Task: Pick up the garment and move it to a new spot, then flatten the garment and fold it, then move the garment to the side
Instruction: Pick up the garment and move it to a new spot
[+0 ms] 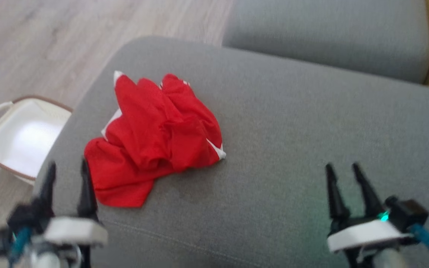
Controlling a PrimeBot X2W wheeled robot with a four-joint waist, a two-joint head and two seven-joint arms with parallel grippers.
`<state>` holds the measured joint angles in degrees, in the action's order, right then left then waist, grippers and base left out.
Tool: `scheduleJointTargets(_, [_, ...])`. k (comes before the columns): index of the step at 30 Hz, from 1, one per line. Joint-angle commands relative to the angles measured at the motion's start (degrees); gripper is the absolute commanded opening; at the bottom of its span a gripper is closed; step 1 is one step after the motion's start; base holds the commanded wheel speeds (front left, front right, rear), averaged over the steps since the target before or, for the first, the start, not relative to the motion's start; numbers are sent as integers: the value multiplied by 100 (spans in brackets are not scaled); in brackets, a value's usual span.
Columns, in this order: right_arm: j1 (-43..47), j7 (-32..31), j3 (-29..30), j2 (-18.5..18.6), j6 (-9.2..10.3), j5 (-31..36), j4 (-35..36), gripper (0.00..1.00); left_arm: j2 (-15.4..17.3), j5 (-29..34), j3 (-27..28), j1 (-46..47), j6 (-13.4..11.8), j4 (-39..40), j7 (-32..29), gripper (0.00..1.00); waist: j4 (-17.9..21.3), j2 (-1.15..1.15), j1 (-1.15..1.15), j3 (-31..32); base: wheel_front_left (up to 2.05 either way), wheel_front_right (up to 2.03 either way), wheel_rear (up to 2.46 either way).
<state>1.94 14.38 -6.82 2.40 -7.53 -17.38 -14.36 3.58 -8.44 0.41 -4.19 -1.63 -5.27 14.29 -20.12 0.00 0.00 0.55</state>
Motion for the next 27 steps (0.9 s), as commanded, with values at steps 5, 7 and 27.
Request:
scheduleJointTargets(5, [-614, 62, 451, 48, 4, 328, 486, 100, 529, 57, 304, 1448, 369, -357, 67, 100, 235, 0, 0, -860, 0, 0, 0])
scheduleJointTargets(7, [-700, 55, 624, 48, 4, 436, 592, 100, 701, 34, 267, 1901, 499, -669, -57, 100, 282, 0, 0, -1043, 0, 0, 0])
scheduleJointTargets(27, [-1019, -296, 999, 48, 4, 594, 1357, 100, 1681, -993, -1106, 4720, 910, -3614, -2359, 100, 789, 0, 0, -2012, 0, 0, 0])
